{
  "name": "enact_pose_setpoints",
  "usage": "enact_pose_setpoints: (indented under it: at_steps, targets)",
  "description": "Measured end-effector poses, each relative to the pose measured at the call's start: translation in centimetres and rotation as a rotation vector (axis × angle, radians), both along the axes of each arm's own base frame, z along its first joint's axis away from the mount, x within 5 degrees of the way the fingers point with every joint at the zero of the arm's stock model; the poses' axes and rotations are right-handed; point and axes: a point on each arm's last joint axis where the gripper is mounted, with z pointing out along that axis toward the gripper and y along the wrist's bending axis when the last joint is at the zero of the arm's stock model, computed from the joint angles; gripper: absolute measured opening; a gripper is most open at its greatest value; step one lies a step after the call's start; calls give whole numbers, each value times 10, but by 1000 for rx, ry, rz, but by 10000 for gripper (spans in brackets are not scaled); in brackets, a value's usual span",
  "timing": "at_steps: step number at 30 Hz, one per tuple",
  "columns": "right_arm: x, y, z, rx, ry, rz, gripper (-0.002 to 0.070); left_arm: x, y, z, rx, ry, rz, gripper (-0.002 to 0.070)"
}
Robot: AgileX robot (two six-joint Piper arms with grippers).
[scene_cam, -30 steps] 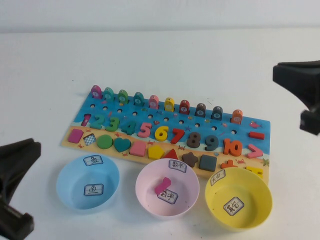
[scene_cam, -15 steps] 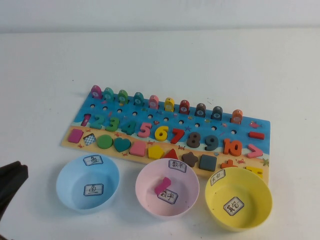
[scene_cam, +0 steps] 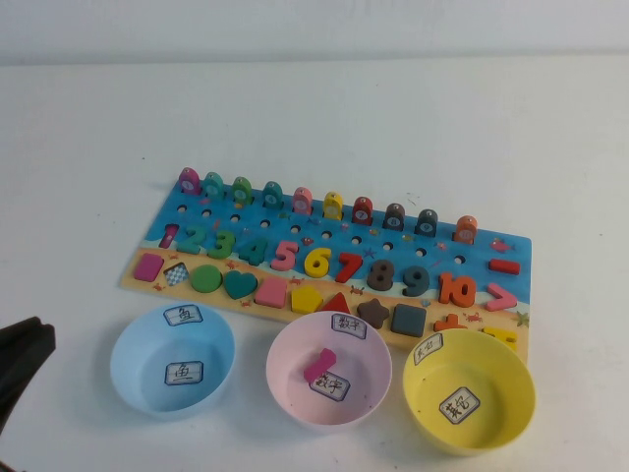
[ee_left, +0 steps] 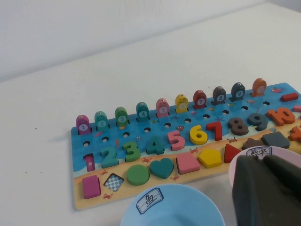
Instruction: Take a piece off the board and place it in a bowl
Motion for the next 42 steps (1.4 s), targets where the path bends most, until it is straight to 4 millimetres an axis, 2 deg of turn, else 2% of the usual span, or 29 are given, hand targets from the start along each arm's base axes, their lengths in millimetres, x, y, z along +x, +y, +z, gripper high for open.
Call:
enact_pose_setpoints:
  at_steps: [6, 11, 16, 20, 23, 26, 34, 42]
  targets:
    - [2, -2, -2, -28, -8, -27, -17, 0, 0, 0, 0, 0, 0, -3]
    - [7, -12, -20, -49, 7, -170, -17, 0, 0, 0, 0, 0, 0, -3]
    - [-13, -35, -57, -22, -9, -365, -17, 0, 0, 0, 0, 0, 0, -3]
    - [-34, -52, -96, -2, -34, -496, -17, 0, 0, 0, 0, 0, 0, -3]
    - [-45, -59, -123, 4, -52, -570, -17, 0, 0, 0, 0, 0, 0, -3]
    - [-50, -61, -139, 7, -66, -606, -17, 0, 0, 0, 0, 0, 0, -3]
    - [-51, -63, -157, 21, -38, -623, -17, 0, 0, 0, 0, 0, 0, -3]
    - [-50, -64, -162, -11, -13, -635, -17, 0, 0, 0, 0, 0, 0, -3]
